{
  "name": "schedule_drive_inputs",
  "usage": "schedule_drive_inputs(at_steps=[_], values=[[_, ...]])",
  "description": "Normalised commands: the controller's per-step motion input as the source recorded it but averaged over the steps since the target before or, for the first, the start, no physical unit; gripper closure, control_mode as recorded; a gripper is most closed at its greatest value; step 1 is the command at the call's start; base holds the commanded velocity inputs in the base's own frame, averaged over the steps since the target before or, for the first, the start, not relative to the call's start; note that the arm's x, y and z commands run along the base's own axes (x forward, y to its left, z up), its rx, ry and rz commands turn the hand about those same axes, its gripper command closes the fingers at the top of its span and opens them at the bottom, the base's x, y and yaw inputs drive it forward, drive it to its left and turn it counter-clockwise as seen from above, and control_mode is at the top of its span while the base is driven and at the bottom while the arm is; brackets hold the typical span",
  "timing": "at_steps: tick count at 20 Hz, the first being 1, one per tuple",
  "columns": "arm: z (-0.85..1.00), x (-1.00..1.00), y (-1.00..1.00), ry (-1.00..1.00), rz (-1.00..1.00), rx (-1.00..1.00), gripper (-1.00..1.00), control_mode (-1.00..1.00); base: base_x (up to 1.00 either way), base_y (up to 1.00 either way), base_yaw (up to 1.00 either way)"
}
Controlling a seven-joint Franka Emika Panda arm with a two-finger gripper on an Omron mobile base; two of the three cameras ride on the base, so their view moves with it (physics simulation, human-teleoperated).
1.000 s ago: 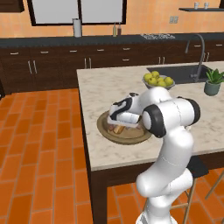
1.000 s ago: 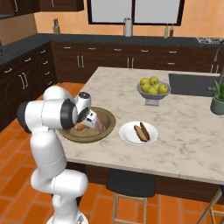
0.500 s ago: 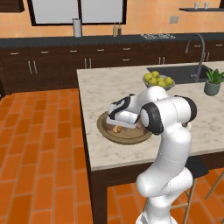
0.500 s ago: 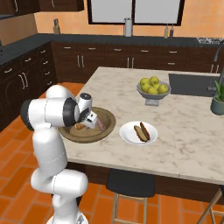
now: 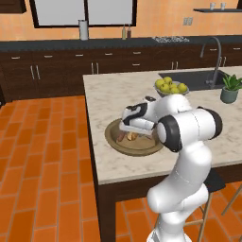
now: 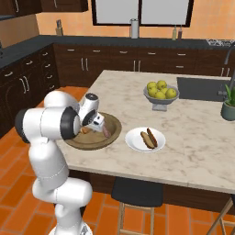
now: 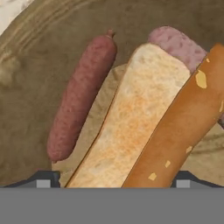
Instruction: Place one bun and one sausage from the bowl on each plate.
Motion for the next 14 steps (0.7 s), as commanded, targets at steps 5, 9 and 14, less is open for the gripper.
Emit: schedule_drive_inputs(at_steps=[5,9,14], values=[[0.97,-0.58,-0.55,0.04,0.07,-0.13,1.00,-1.00,0.00,0.00,0.00],[0.85,-0.87,-0.38,0.02,0.15,-0.22,1.00,-1.00,0.00,0.00,0.00],[0.37,-1.00,-0.29,-0.01,0.18,-0.18,1.00,-1.00,0.00,0.00,0.00]])
